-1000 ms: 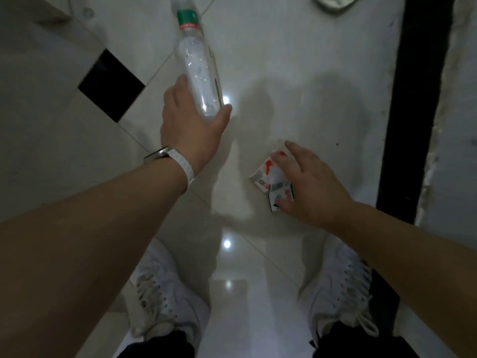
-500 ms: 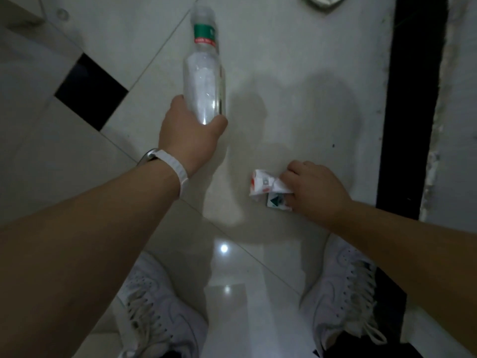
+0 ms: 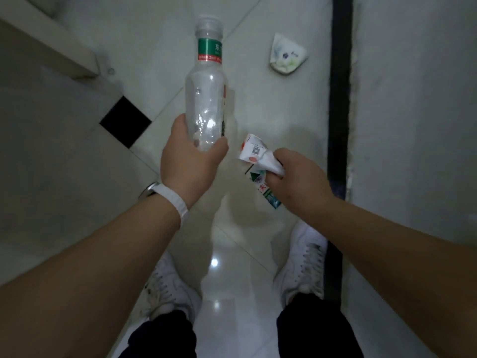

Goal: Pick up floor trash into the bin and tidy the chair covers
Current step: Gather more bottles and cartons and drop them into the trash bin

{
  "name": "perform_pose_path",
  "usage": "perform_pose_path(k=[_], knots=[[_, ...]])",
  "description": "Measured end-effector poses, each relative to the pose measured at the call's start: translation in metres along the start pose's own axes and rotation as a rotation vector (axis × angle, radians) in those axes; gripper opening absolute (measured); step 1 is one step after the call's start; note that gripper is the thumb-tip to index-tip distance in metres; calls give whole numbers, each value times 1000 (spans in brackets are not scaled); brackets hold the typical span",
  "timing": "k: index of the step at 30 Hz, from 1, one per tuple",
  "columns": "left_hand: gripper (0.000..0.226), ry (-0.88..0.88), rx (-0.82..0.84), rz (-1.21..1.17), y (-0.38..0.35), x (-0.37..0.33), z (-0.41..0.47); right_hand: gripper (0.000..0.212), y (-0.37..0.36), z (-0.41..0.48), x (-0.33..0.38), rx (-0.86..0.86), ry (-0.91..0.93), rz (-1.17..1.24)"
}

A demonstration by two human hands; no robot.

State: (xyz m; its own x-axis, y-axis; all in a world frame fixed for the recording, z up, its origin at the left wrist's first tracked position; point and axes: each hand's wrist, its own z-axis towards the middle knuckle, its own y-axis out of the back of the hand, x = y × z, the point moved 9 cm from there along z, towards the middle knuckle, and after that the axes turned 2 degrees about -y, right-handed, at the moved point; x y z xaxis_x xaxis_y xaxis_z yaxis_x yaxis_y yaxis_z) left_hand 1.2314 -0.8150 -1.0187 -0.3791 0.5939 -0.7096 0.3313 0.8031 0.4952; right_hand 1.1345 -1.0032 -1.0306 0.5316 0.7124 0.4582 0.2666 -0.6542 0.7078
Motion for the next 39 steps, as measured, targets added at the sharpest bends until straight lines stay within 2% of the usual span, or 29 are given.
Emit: perform_pose_path(k=[4,10,13,16,23,28,32,35,39], knots=[[44,18,-30,-102,28,-74,-31,10,80,-29,37,-42,-21,65],[35,-9,-3,-184,93,-179,-107,12,192,-92,104,-69,-50,189],[38,-9,-17,-254,133,-220,-151,20,242,-126,148,-80,-25,216],[38,0,-62,-324,172,-256,-194,29,289,-163,193,-89,2,237],[41,-86,-206,-349,266,-345,-277,27,377,-245,283,-104,125,298],[52,-118,-298,-446,322,-378,-337,31,416,-290,338,-85,193,256],[58,-168,-335,-490,365,-389,-368,19,439,-318,379,-90,229,246],[53,-190,-308,-549,395,-397,-384,12,451,-343,409,-116,242,257],[59,-216,-332,-583,444,-402,-406,10,458,-374,452,-119,315,255]])
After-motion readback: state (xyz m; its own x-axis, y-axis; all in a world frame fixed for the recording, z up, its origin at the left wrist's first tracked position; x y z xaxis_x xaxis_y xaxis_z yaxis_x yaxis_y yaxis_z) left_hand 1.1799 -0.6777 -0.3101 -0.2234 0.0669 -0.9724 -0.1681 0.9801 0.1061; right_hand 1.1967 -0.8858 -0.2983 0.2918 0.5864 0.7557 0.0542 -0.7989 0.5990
